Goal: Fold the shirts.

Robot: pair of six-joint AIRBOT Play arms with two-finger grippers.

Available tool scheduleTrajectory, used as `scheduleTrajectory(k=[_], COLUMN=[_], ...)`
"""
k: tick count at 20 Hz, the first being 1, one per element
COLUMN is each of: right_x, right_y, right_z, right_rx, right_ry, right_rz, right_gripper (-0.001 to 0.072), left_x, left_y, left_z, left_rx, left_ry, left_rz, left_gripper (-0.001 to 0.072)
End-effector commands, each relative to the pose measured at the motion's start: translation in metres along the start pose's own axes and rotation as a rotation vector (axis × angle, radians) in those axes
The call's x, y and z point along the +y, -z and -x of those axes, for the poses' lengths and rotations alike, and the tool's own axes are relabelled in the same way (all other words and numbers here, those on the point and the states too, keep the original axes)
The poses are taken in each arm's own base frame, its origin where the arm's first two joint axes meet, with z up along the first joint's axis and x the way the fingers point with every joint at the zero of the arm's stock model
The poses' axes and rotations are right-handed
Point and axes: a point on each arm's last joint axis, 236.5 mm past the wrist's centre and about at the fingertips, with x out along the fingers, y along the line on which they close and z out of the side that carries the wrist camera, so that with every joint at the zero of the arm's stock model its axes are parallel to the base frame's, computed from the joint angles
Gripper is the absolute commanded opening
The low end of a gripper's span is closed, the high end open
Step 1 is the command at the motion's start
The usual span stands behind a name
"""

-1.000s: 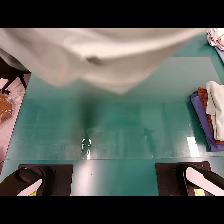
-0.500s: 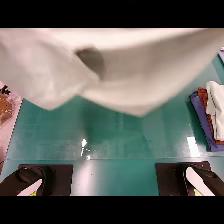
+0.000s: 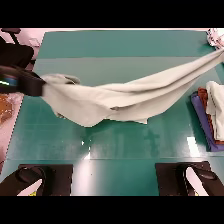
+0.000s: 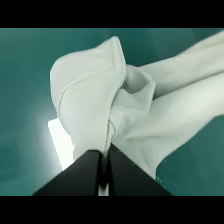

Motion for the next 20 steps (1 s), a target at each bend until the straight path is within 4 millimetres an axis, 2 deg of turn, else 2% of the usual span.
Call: scheduleTrajectory(k=[1,4,7,10,12,13,14,15,16,17,18,19,20], right_x=[-0.046,-0.083,-0.111,-0.131,-0.135,-0.134,-0.133,-0.130,-0.127,-0.124,-0.123,-0.121,-0.120], right_y=[0.050,0.084,0.115,0.146,0.162,0.166,0.167,0.163,0.156,0.146,0.132,0.119,0.105], right_z=[-0.056,-0.110,-0.151,-0.178,-0.190,-0.193,-0.195,-0.196,-0.196,-0.195,-0.192,-0.188,-0.183], right_rx=[0.073,0.167,0.253,0.335,0.408,0.444,0.469,0.486,0.487,0.474,0.448,0.416,0.380], right_ry=[0.063,0.111,0.152,0.180,0.177,0.170,0.159,0.144,0.131,0.121,0.118,0.117,0.120], right_rz=[-0.097,-0.176,-0.227,-0.266,-0.281,-0.285,-0.278,-0.257,-0.231,-0.199,-0.180,-0.169,-0.162], right_gripper=[0.0013,0.0013,0.0014,0.0015,0.0027,0.0151,0.0357,0.0518,0.0543,0.0543,0.0543,0.0543,0.0543], left_x=[-0.004,-0.008,-0.003,0.006,0.013,0.015,0.020,0.029,0.041,0.057,0.072,0.087,0.100], left_y=[0.023,0.027,0.054,0.079,0.089,0.091,0.091,0.091,0.092,0.092,0.091,0.088,0.084], left_z=[-0.087,-0.141,-0.189,-0.226,-0.238,-0.240,-0.240,-0.239,-0.236,-0.231,-0.225,-0.217,-0.208], left_rx=[-0.040,-0.143,-0.065,0.033,0.071,0.079,0.081,0.088,0.105,0.130,0.153,0.171,0.192], left_ry=[0.017,0.041,0.013,-0.032,-0.060,-0.067,-0.075,-0.089,-0.114,-0.146,-0.176,-0.204,-0.228], left_rz=[0.036,0.032,-0.002,-0.061,-0.102,-0.107,-0.095,-0.070,-0.017,0.030,0.064,0.095,0.128], left_gripper=[0.0024,0.0025,0.0024,0.0024,0.0024,0.0024,0.0024,0.0025,0.0026,0.0127,0.0511,0.0707,0.0704])
